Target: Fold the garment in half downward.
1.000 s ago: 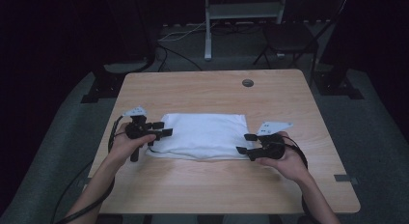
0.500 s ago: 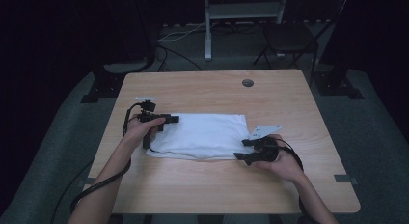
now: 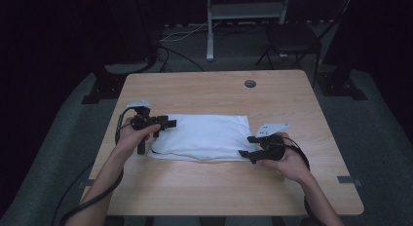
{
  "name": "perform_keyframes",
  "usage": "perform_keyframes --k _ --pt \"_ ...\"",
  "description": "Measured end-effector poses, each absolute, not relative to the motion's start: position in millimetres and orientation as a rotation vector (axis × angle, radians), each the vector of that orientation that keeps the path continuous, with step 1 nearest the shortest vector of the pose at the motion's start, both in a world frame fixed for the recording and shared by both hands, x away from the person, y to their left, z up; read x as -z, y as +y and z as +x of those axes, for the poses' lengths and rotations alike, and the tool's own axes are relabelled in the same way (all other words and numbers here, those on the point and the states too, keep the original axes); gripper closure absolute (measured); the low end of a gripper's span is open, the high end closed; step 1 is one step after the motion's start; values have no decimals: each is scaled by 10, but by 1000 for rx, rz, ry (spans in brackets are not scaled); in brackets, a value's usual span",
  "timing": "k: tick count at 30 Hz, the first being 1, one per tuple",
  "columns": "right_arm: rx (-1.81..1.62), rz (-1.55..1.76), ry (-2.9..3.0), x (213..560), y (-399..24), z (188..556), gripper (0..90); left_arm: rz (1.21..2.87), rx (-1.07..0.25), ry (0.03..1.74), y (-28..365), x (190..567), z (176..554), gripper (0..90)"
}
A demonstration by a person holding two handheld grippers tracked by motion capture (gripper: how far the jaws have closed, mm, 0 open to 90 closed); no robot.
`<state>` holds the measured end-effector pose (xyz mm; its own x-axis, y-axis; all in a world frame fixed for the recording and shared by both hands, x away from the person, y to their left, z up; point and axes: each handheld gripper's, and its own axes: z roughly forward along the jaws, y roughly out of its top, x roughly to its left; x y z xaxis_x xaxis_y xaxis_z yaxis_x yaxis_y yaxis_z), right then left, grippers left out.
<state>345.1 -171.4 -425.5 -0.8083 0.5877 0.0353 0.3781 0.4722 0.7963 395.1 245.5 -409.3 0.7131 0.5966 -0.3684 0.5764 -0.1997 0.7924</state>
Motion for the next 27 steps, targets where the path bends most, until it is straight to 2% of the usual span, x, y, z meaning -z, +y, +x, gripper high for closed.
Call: perform_keyframes --k 3,6,11,17,22,24,27 --pt "-1205 827 2533 4312 -1644 3462 343 1947 59 869 2441 4136 3735 376" --pt "-1165 844 2582 4402 -1601 3441 324 2028 44 854 2486 4206 3647 375" --pt "-1195 869 2563 4416 -1647 3428 331 2063 30 894 2563 4283 3621 376" --pt "-1179 873 2562 4409 -1695 3414 331 2048 15 902 2643 4344 3565 376" --pt "-1181 876 2531 4338 -1710 3407 319 2035 -77 881 2681 4261 3516 369" --pt "-1234 909 2427 4248 -1631 3456 307 1945 -81 874 2528 4189 3539 362" --pt "-1175 903 2406 4237 -1502 3520 304 1939 -128 887 2344 4170 3588 362"
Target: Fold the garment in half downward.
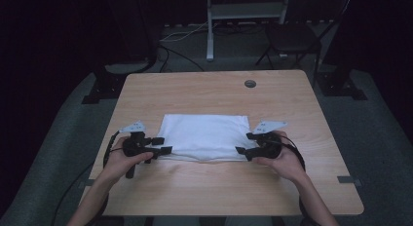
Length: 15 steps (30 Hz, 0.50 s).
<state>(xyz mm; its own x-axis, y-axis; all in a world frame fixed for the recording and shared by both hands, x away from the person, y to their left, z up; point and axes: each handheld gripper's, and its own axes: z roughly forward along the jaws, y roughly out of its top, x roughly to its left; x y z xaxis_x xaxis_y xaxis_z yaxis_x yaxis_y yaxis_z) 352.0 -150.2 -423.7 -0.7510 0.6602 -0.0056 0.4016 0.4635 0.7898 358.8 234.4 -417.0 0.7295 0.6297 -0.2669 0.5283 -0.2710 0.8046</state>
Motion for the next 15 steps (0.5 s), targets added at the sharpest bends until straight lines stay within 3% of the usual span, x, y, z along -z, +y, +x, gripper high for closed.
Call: perform_keyframes --k 6,15 --pt "-1092 810 2437 4247 -1085 3544 295 2071 -223 813 1861 4248 3624 362" --pt "-1032 797 2459 4349 -1037 3482 293 2124 -210 764 1820 4398 3537 362"
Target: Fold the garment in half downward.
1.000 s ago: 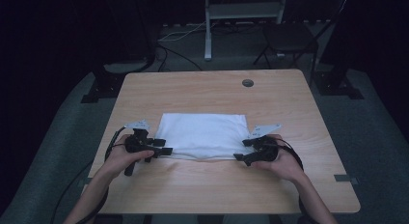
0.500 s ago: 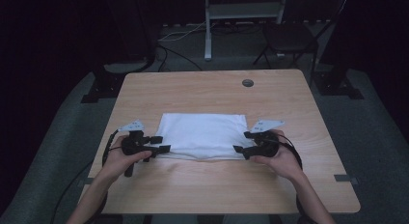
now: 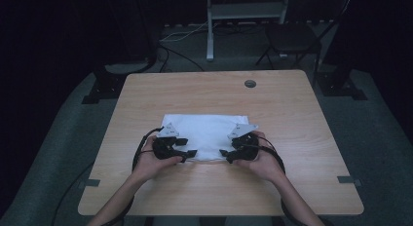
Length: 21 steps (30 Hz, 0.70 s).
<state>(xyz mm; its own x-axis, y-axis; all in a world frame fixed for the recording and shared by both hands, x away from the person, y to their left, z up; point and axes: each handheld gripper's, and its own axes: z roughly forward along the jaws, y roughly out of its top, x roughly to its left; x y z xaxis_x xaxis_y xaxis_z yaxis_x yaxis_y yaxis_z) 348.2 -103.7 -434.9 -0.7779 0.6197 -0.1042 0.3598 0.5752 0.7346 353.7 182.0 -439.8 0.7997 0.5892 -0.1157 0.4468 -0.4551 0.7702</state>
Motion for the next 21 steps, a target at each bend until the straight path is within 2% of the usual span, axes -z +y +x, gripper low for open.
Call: perform_keyframes --k 7,11,15,21 --pt "-1041 805 2449 4375 -1077 3451 289 2120 -219 758 1864 4370 3489 362" --pt "-1073 851 2426 4332 -1190 3445 286 2045 -228 807 2015 4307 3533 362" --pt "-1115 897 2489 4410 -1284 3466 273 2051 -173 870 2146 4372 3569 362" --pt "-1101 897 2487 4308 -1366 3564 259 2009 -103 883 2219 4378 3555 361"
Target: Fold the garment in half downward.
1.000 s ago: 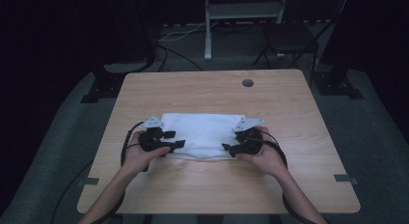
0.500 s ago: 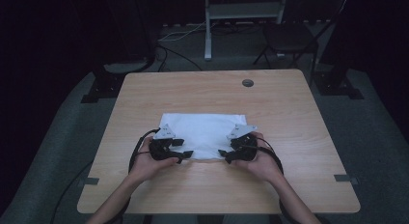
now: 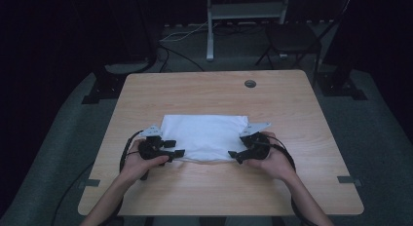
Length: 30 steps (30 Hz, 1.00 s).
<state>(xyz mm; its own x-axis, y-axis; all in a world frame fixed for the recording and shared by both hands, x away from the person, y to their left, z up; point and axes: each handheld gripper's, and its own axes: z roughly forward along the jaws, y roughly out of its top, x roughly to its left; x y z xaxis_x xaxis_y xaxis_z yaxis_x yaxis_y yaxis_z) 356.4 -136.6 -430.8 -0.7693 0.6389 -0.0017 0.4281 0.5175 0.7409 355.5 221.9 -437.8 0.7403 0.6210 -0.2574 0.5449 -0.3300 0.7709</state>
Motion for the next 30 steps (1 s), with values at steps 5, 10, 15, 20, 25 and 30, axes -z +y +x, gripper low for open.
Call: perform_keyframes --k 5,10,15,20,25,30 --pt "-1200 1027 2368 4149 -1454 3943 258 1935 -133 889 2152 4173 3822 318" --pt "-1177 1091 2392 4230 -1318 4257 253 1935 -108 934 1965 4168 4213 318" --pt "-1144 1124 2415 4347 -1281 4344 248 1904 -55 1007 1944 4337 4391 318" --pt "-1149 1142 2394 4408 -1357 4334 246 1889 -56 1033 2031 4390 4378 318" --pt "-1151 1167 2384 4397 -1424 4327 242 1891 -41 1036 2148 4365 4334 318" --pt "-1169 1197 2342 4299 -1499 4307 235 1877 -49 1054 2350 4336 4299 316"
